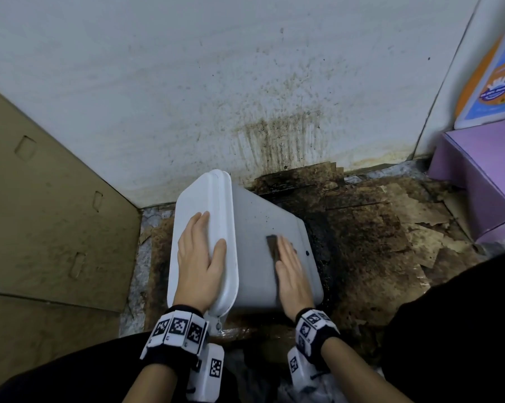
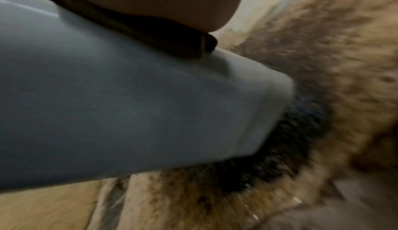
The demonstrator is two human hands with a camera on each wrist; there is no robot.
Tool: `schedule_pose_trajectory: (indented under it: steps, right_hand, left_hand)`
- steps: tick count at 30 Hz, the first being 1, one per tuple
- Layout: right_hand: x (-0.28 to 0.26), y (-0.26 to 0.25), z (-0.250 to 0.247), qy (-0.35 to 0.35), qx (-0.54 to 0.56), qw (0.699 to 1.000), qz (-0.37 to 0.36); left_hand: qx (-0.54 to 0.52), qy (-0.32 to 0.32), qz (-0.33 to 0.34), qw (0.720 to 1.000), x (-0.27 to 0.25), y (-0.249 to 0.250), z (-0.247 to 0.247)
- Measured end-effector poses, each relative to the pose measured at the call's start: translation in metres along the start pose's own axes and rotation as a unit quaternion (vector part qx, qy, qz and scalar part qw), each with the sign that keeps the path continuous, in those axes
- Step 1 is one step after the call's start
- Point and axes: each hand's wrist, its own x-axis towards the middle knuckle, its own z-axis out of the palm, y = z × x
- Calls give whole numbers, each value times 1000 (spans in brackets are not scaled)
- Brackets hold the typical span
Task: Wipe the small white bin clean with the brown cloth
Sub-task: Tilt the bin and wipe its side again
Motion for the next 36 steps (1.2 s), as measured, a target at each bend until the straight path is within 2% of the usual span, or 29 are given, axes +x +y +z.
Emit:
schedule_pose_trajectory:
  steps: [3, 5, 11, 15, 19, 22, 25, 30, 32, 36]
  right_hand:
    - [6, 47, -8, 12, 24, 985, 171]
    - [11, 63, -11, 12, 36, 970, 242]
    - [11, 39, -6, 54, 46, 960, 270]
    - [3, -9, 5, 72, 68, 967, 233]
    - [-4, -68, 18, 54, 83, 991, 92]
    - [-9, -94, 23, 21, 67, 998, -7]
    - [-12, -89, 16, -16, 39, 998, -57]
    - [-9, -48, -18, -87, -14, 984, -157]
    - [-9, -27, -22, -98, -48, 984, -142]
    - [-11, 19, -13, -61, -30, 998, -11]
  left_hand:
    - [-4, -2, 1, 1000, -1, 1, -1]
    - [-6, -3, 3, 1000, 0, 3, 0]
    - [5, -3, -3, 1000, 1, 3, 1]
    - [13, -4, 1, 1000, 1, 7, 4]
    - [17, 3, 6, 1000, 3, 7, 5]
    - [19, 2, 7, 1000, 3, 6, 7]
    - [14, 3, 2, 1000, 3, 3, 5]
    - [12, 7, 5, 1000, 1, 1, 2]
    - [12, 12, 6, 1000, 1, 1, 2]
    - [9, 9, -1, 1000, -1, 3, 1]
